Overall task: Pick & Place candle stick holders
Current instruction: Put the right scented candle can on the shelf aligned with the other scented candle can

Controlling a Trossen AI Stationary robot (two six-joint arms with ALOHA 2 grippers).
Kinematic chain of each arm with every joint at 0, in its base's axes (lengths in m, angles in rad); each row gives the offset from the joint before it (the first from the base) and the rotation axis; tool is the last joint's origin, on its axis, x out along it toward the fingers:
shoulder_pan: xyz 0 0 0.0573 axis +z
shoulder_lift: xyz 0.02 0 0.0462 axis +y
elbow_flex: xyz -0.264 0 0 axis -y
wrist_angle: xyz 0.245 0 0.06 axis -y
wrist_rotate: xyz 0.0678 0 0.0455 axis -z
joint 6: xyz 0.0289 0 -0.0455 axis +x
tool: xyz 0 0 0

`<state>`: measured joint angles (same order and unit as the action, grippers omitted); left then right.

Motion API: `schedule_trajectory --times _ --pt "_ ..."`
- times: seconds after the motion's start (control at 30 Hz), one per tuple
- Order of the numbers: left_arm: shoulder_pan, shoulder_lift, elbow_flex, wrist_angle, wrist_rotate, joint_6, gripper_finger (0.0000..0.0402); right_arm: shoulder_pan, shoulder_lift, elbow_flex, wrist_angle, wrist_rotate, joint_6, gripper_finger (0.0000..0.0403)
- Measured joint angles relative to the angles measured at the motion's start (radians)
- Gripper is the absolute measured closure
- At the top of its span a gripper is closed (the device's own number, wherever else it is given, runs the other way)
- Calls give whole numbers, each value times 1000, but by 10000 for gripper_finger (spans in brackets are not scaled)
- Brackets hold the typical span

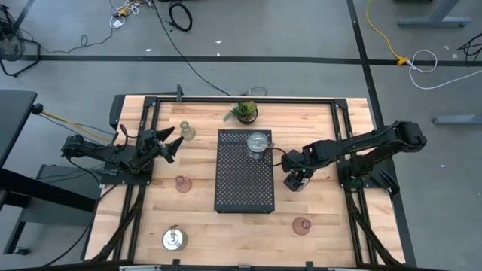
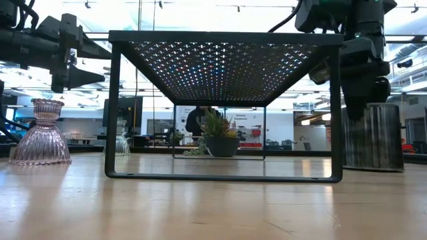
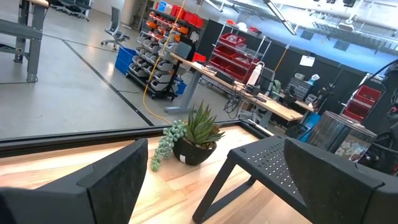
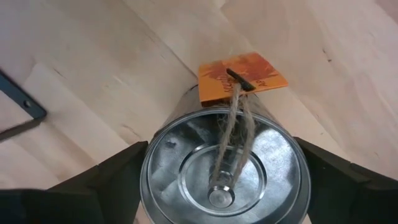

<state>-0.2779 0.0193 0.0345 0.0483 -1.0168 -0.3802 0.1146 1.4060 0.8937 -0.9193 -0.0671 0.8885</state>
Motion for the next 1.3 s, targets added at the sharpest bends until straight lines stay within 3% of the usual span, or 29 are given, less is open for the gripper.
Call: schedule_trajectory --times 0.53,0.87,1.07,1.3 --pt "0 0 0 0 0 0 23 -37 -241 1 -97 -47 -27 67" --pt "0 0 0 0 0 0 23 -68 -410 99 -168 -69 -63 67" --pt "0 0 0 0 0 0 23 -68 -415 214 -186 -75 -80 67" --pt "0 0 0 0 0 0 23 -67 -304 444 -312 -30 -149 67"
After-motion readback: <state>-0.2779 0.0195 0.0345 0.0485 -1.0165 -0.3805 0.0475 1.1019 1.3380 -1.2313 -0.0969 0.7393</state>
